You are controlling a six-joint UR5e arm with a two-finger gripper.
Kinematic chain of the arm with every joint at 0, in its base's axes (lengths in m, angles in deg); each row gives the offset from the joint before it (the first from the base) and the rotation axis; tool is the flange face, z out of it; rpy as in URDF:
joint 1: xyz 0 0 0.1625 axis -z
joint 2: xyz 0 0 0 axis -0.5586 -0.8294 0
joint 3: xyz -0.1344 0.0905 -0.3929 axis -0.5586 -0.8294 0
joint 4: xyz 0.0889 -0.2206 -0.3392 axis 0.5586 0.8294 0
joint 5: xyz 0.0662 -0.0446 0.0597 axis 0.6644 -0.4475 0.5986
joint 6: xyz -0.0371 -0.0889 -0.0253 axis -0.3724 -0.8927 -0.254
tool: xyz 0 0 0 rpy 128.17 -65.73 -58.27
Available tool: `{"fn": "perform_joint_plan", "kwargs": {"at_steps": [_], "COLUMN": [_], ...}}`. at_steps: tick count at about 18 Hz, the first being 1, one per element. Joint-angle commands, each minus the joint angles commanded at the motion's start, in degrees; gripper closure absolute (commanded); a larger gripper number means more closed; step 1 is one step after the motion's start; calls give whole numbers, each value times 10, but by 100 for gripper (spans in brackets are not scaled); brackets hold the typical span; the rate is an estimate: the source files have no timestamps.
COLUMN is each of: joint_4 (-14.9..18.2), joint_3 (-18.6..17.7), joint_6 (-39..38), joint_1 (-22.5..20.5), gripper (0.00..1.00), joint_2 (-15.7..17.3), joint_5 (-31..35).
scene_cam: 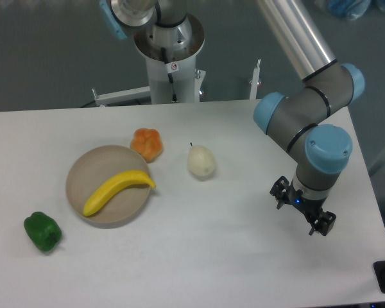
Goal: Pick up the banana from the plate
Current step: 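Move the open gripper over the yellow banana on the plate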
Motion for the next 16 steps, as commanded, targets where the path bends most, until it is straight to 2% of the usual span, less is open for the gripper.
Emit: {"fn": "perform_joint_plan", "kwargs": {"at_steps": [3,4,6,8,11,16], "joint_4": [0,3,4,5,6,5], "joint_3": [-4,-6,-22,-39,-82,-201], "joint_6": [-10,-16,-33,-49,-72,-100], "joint_1": [10,25,37,67,90,141], "gripper": [0,0,0,0,0,0], "joint_2": [7,14,25,38,70,153], "joint_5": [-3,-5,-8,-7,-14,-42]}}
